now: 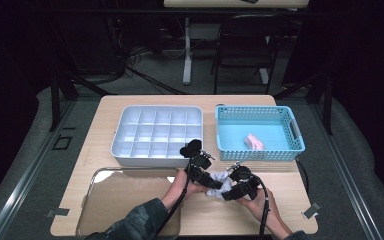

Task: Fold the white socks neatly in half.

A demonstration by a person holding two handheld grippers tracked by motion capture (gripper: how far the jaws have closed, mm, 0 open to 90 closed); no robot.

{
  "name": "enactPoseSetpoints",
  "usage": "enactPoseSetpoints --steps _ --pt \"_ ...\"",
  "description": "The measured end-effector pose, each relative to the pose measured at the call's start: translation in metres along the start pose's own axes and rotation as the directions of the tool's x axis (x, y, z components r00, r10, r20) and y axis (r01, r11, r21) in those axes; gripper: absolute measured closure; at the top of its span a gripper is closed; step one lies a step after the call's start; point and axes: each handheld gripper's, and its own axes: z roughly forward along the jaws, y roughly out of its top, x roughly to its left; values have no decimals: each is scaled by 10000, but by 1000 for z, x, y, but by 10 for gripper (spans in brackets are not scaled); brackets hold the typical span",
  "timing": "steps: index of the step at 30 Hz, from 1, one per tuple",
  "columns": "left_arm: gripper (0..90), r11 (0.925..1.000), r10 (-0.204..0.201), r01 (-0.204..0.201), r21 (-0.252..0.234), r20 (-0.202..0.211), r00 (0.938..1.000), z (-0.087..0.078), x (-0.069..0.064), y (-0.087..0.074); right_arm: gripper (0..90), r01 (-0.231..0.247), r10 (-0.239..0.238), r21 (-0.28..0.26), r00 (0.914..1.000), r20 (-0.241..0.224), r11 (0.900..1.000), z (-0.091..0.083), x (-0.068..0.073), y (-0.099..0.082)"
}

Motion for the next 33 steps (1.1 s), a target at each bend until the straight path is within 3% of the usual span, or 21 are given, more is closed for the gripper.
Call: enactPoseSetpoints --steps 1,3,7,14,19,20,23,27,31,33 --pt "424 10000 -74 74 6 49 10000 1 1 0 535 209 -211 149 9996 182 9997 -1 -1 1" --pt "432 9998 -185 186 -27 235 9996 1 2 -1 536 199 -199 29 9997 133 9998 0 0 1" --pt "438 9999 -47 47 -101 50 10000 2 -1 -2 537 260 -262 115 9996 145 9996 0 0 1" --pt "548 9997 -229 239 -103 880 9959 4 4 -4 534 234 -235 48 9994 238 9997 1 1 1" --pt "610 9993 -184 221 -308 1144 9933 5 8 -5 510 381 -384 215 9992 145 9990 -1 -2 1" --pt "621 9994 -109 147 -315 1187 9929 5 8 -5 497 185 -184 104 9998 -124 9998 -1 -2 1" --pt "643 9992 147 -109 -379 1012 9948 4 6 -5 481 325 -294 528 9979 -574 9981 -5 -9 3" --pt "660 9987 302 -264 -437 896 9955 3 4 -5 421 226 -169 594 9953 -956 9980 -14 -17 -2" --pt "672 9984 339 -295 -488 913 9952 2 4 -5 359 183 -158 290 9964 -838 9994 -25 -27 -6" --pt "678 9978 441 -399 -534 813 9957 1 3 -5 347 -282 248 -305 9939 -1078 9991 -25 -31 -8"
